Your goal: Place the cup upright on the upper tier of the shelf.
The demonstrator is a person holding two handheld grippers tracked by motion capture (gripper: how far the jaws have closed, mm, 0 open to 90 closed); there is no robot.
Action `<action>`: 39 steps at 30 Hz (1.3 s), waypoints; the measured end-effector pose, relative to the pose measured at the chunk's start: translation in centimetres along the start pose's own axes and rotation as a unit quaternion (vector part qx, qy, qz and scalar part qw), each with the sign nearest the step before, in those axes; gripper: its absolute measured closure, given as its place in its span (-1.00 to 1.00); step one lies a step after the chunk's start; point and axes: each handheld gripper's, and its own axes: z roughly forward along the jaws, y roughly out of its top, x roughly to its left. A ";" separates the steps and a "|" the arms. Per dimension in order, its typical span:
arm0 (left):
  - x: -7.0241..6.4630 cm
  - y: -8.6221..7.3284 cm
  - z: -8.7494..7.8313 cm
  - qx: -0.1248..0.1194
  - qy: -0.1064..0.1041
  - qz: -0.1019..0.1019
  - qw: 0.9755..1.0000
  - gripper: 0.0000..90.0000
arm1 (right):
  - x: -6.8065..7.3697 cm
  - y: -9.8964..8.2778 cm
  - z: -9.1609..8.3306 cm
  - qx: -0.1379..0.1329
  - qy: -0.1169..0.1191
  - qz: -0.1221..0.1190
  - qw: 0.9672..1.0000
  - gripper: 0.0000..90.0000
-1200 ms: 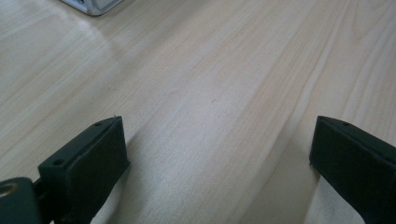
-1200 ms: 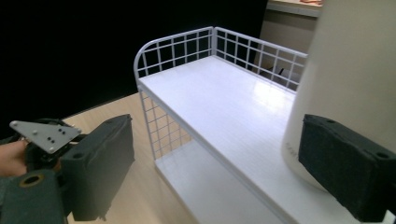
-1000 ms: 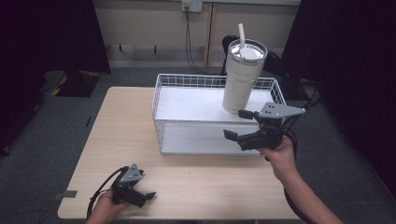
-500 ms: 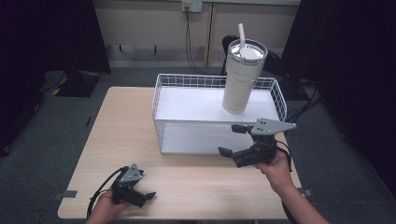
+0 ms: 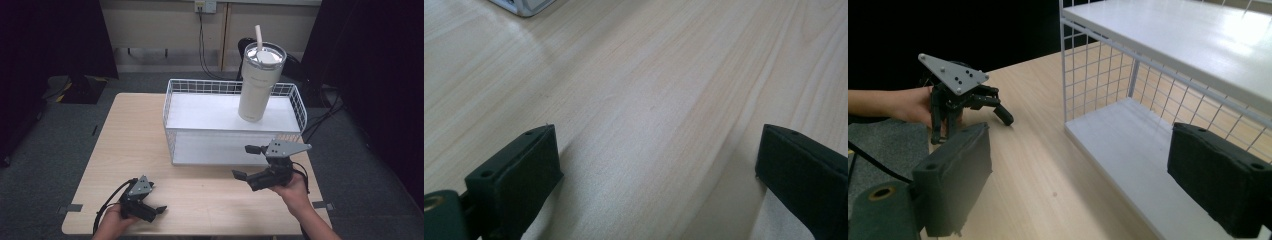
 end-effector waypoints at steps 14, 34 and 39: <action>0.0 0.0 0.0 0.000 0.000 0.001 1.000 -0.92 | 0.7 -2.7 1.2 0.021 0.017 -0.003 1.000 -0.78; 0.0 0.0 0.0 0.000 0.000 0.000 1.000 -0.92 | 0.5 -8.6 3.4 0.073 0.033 -0.011 0.997 -0.78; 0.0 0.0 0.0 0.000 0.000 0.000 1.000 -0.92 | 0.2 -9.7 3.7 0.084 0.029 -0.009 0.996 -0.78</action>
